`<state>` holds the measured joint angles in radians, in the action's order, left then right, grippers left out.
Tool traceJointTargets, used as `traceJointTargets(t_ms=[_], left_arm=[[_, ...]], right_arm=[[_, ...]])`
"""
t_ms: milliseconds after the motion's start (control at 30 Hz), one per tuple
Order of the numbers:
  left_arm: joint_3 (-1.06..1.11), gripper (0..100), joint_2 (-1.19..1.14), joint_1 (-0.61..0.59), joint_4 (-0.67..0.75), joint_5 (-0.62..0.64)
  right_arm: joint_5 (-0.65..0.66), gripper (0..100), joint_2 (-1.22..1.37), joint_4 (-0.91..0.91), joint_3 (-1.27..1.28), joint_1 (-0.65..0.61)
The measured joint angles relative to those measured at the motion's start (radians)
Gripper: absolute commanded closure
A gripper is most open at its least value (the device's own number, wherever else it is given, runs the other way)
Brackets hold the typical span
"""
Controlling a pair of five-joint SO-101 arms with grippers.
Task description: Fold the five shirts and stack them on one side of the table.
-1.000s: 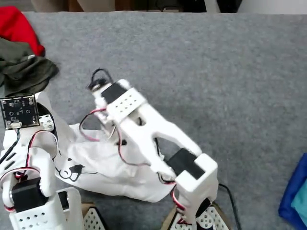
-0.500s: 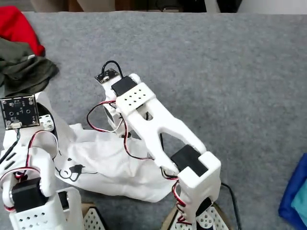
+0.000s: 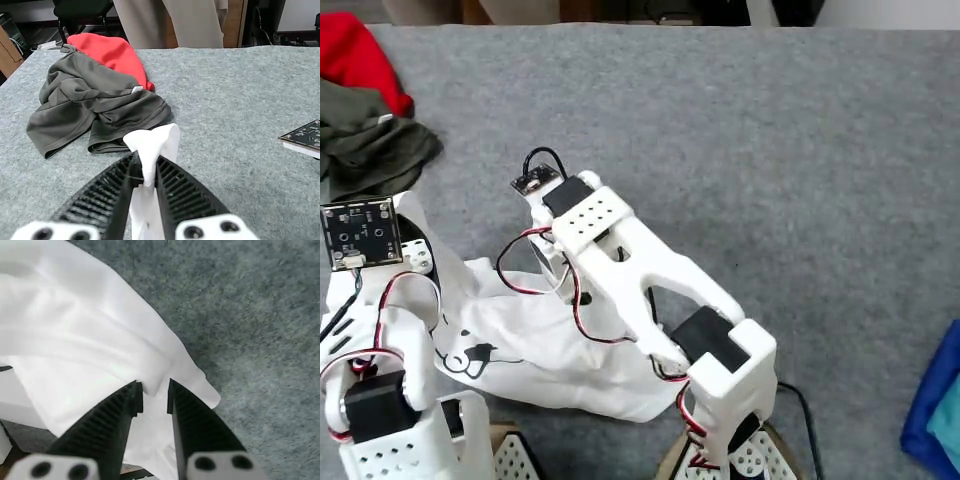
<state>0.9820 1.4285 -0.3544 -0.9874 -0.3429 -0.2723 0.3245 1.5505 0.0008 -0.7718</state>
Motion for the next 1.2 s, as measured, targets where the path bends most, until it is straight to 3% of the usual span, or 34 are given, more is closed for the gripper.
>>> traceJointTargets(t_ms=[433, 633, 933, 1200], left_arm=[[0.0, 98, 0.0, 0.0, 0.0, 0.0], [0.0, 98, 0.0, 0.0, 0.0, 0.0], [0.0, 98, 0.0, 0.0, 0.0, 0.0], [0.0, 98, 0.0, 0.0, 0.0, 0.0]], right_arm=[[0.0, 90.2, 0.08, -0.018, 0.009, 0.0], [0.003, 99.5, 0.097, -0.035, 0.009, 0.0], [0.003, 99.3, 0.097, -0.041, -0.009, 0.0], [0.003, 99.3, 0.097, 0.091, -0.172, 0.009]])
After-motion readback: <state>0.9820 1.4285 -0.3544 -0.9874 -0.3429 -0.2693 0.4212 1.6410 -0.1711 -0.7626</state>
